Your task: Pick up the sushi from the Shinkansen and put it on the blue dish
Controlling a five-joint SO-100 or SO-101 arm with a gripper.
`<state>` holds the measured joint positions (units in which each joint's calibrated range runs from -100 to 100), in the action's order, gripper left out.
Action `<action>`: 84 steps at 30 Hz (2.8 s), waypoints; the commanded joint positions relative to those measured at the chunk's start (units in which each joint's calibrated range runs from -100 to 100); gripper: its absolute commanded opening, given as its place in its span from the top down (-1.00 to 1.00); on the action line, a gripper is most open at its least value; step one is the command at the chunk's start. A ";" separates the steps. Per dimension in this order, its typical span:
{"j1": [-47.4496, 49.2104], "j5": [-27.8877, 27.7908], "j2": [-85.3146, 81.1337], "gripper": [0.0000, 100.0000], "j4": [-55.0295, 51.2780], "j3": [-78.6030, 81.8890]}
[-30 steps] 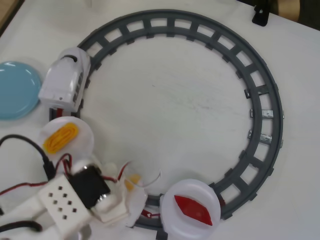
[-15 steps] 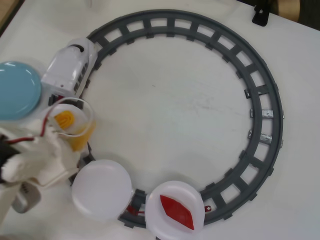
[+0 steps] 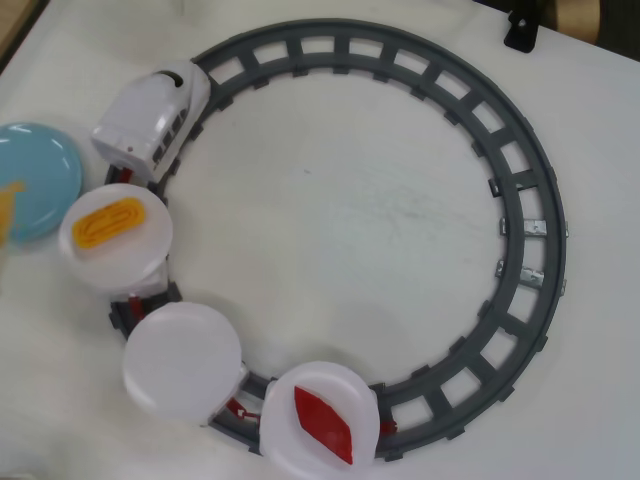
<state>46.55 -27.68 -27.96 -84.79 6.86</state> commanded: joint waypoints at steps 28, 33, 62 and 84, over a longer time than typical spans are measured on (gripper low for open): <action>14.90 4.56 28.59 0.93 30.31 -1.27; 15.25 3.62 36.55 0.93 28.78 -9.03; 11.02 2.94 58.53 0.92 21.31 -28.05; 10.41 5.29 57.45 0.40 18.00 -33.64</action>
<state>58.64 -24.00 31.93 -66.81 -21.23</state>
